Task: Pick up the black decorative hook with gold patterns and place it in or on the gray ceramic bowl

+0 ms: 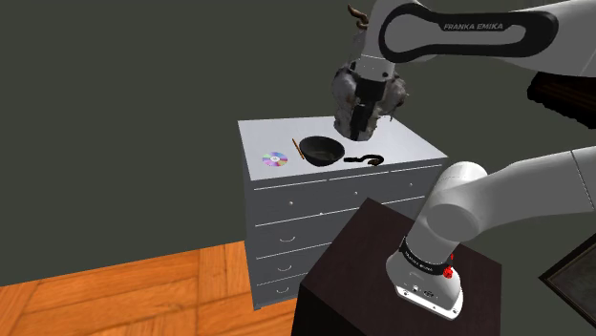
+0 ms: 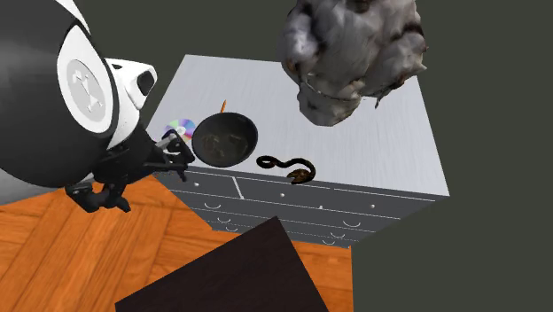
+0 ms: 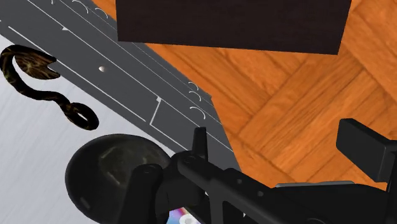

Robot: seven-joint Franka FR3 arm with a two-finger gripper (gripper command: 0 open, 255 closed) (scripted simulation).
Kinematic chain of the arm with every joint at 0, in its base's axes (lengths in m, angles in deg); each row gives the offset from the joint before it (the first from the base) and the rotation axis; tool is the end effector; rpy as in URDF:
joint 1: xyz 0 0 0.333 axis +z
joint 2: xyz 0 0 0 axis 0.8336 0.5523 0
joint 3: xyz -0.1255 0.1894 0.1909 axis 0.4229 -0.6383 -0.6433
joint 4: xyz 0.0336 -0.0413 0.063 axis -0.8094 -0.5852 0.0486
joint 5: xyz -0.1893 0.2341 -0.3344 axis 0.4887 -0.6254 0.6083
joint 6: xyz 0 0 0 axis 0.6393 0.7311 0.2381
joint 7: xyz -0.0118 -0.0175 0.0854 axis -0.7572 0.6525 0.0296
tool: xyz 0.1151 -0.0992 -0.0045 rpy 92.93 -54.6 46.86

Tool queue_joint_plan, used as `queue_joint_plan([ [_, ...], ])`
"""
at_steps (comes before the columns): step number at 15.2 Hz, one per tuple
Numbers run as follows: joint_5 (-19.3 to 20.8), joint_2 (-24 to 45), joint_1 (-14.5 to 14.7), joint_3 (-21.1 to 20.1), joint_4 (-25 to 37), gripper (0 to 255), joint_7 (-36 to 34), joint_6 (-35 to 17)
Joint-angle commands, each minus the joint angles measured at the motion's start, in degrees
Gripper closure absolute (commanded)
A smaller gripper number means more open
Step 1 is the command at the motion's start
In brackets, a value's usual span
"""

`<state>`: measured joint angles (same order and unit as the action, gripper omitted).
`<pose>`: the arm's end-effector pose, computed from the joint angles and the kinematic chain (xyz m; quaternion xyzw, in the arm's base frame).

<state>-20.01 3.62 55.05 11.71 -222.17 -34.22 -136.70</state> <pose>0.3703 -0.0609 0.4582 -0.9964 -0.0710 0.0117 0.0456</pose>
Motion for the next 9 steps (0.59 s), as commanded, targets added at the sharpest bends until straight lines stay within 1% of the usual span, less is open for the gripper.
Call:
queue_joint_plan([
  [1, 2.38, 0.49, -0.34, 3.06, -1.70, 0, 5.23, -1.77],
  [5, 6.73, 3.35, -0.89, 9.11, -3.29, 0, 14.94, -5.61],
  [9, 10.46, 8.31, -0.88, 15.34, -3.27, 0, 24.63, -10.20],
])
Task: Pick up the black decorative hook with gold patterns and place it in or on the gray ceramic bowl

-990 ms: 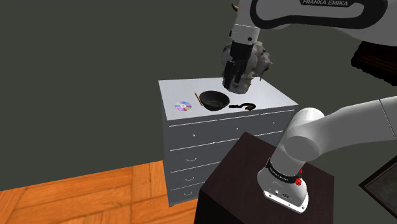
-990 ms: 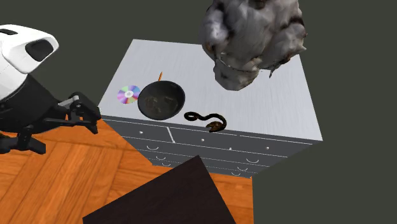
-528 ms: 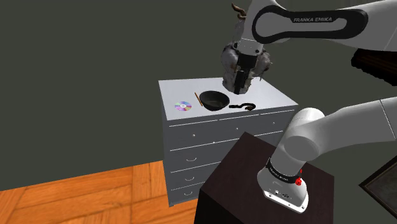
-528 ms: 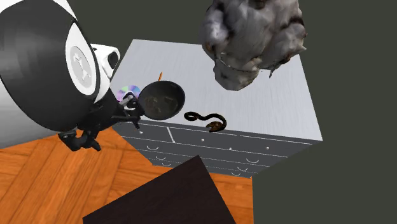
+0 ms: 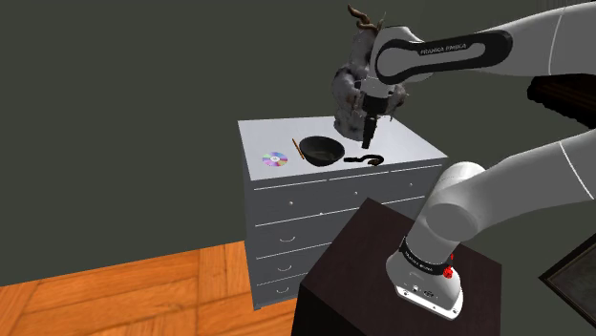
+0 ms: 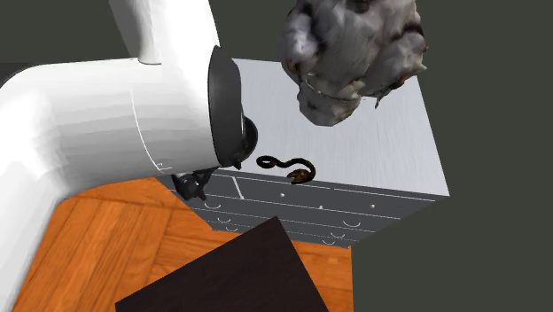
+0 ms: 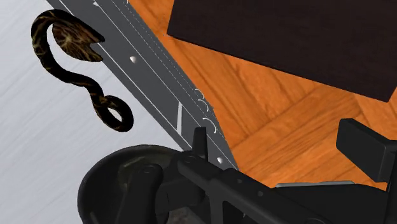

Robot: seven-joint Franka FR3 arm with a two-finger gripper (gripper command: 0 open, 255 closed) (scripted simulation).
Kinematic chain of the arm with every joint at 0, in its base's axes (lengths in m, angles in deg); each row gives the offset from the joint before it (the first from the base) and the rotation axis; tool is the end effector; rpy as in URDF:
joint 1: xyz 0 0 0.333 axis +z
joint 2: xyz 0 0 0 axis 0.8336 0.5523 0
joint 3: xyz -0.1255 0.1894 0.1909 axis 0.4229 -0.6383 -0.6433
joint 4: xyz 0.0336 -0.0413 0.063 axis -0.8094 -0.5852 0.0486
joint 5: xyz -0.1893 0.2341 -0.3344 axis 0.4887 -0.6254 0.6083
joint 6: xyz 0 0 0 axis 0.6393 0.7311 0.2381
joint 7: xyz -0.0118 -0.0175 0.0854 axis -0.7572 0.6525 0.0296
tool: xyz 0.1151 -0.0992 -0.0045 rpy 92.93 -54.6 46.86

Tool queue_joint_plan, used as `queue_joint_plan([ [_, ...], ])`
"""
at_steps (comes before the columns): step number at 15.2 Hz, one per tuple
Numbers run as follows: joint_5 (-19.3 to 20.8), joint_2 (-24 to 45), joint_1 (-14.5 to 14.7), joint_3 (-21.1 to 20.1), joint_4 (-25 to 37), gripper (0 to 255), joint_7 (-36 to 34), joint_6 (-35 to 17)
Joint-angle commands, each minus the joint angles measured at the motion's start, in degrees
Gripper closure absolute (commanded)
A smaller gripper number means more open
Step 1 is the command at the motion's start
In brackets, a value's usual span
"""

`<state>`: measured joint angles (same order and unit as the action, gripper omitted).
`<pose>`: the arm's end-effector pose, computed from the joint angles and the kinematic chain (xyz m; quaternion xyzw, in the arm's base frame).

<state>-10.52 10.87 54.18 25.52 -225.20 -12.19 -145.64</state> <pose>0.3694 -0.1674 0.3769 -0.9815 -0.1835 0.0236 0.0486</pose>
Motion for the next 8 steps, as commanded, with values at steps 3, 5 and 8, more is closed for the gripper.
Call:
queue_joint_plan([
  [3, 2.91, 6.07, 0.59, 6.27, 0.82, 0, 9.94, -5.07],
  [5, 3.61, 9.96, 1.36, 9.48, 2.00, 0, 14.94, -7.71],
  [8, 3.40, 16.61, 3.04, 14.31, 4.43, 0, 22.82, -11.73],
])
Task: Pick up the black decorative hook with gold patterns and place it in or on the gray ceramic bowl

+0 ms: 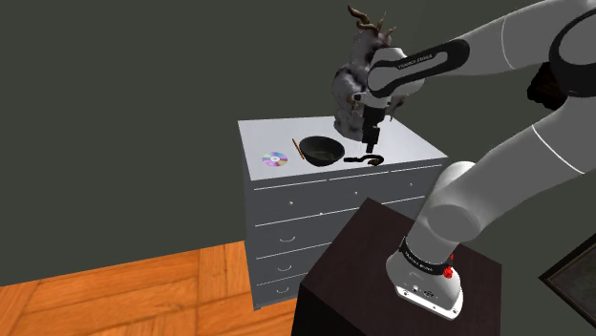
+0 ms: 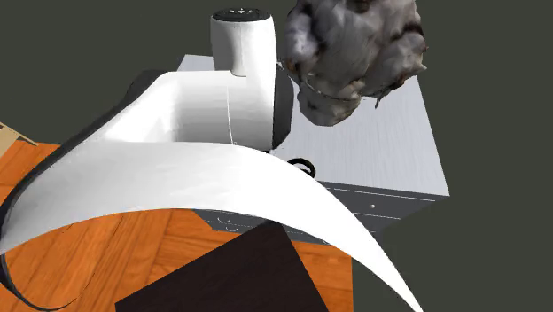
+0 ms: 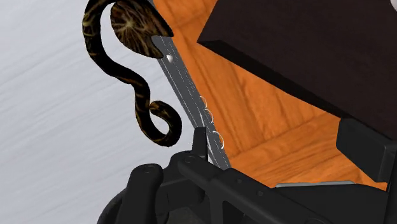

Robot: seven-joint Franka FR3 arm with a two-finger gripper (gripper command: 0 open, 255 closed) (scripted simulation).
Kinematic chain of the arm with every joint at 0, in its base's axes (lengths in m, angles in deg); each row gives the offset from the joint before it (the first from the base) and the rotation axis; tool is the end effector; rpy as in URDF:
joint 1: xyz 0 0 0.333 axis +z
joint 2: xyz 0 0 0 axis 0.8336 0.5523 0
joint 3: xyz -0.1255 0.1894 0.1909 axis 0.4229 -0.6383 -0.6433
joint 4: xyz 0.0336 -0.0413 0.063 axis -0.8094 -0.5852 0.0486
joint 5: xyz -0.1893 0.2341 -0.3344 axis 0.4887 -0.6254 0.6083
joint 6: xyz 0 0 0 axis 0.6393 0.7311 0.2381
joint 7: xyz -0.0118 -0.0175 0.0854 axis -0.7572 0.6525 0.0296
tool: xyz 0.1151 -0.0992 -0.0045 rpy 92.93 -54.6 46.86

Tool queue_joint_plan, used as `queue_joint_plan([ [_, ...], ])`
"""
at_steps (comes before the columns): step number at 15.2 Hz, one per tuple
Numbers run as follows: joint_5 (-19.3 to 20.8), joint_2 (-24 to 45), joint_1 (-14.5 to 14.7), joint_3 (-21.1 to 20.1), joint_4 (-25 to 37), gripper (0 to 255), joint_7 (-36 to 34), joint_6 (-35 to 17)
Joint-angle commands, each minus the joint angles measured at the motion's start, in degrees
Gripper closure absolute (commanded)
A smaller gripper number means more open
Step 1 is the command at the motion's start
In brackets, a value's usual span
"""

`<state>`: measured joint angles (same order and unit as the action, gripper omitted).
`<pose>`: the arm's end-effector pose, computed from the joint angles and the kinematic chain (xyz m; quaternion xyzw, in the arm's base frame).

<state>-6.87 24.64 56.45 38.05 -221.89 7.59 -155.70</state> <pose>0.3759 -0.2538 0.3029 -0.9578 -0.2809 0.0328 0.0517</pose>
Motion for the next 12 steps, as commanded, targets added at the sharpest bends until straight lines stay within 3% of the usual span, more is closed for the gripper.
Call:
queue_joint_plan([
  [1, -0.74, 5.27, 1.47, 3.38, 2.09, 0, 5.83, -2.99],
  [4, -3.86, 13.39, 3.67, 7.92, 5.49, 0, 14.94, -6.83],
  [7, -9.88, 22.80, 5.28, 11.36, 9.63, 0, 25.47, -10.07],
  [10, -16.89, 31.72, 4.49, 11.87, 13.96, 0, 35.34, -11.89],
  [12, -17.93, 32.85, 3.98, 11.36, 13.25, 0, 36.10, -13.40],
])
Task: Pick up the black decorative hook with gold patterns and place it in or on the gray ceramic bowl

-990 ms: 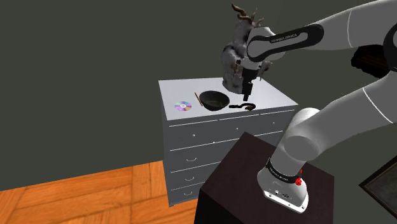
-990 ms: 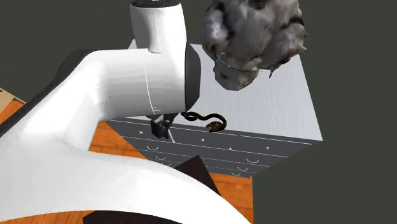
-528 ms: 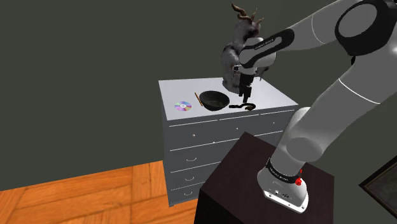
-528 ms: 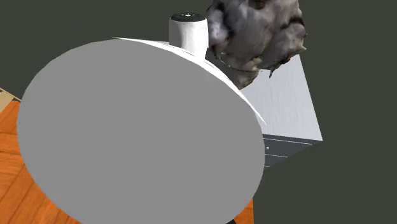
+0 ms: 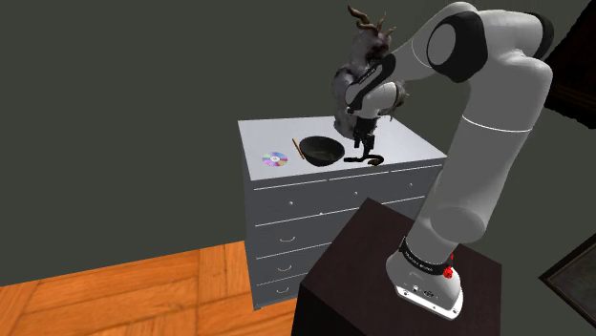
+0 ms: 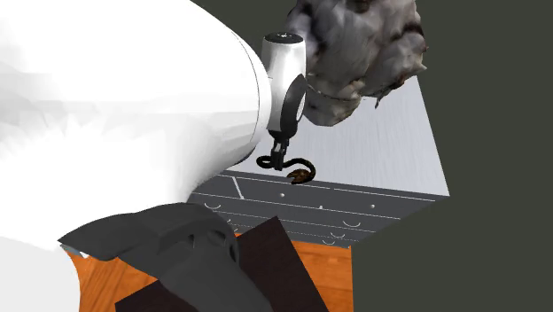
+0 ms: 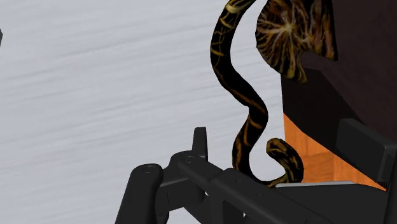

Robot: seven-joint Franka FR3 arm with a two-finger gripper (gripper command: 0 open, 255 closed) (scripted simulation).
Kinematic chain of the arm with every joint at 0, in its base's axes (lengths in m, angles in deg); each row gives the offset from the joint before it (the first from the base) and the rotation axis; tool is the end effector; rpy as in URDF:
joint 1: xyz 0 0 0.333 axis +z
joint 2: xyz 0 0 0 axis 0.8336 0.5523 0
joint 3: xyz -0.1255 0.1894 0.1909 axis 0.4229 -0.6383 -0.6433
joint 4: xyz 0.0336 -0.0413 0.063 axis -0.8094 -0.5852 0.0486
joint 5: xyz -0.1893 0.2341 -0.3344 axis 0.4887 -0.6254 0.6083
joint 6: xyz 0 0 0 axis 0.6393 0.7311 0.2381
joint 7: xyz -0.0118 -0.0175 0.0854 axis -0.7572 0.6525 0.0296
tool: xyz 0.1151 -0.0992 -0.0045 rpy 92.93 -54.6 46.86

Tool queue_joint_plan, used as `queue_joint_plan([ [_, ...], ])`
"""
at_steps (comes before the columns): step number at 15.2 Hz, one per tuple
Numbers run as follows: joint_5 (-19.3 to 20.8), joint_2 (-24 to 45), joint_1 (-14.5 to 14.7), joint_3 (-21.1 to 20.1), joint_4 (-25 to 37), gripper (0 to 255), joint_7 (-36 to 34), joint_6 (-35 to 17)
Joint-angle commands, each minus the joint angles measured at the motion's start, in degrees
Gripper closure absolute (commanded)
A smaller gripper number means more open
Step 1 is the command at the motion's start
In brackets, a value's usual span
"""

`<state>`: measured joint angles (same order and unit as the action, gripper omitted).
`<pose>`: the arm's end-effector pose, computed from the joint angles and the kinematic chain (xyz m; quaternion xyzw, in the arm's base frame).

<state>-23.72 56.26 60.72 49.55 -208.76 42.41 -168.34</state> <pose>0.4001 -0.3634 0.2024 -0.9116 -0.4052 0.0462 0.0526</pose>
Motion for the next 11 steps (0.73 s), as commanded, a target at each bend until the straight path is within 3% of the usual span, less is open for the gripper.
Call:
queue_joint_plan([
  [1, -1.66, 1.84, -0.46, -0.31, -0.21, 0, 1.69, -1.51],
  [6, -4.55, 4.73, -1.30, -1.26, -1.57, 0, 3.76, -4.86],
  [11, -4.55, 4.73, -1.31, -1.27, -1.57, 0, 3.76, -4.86],
])
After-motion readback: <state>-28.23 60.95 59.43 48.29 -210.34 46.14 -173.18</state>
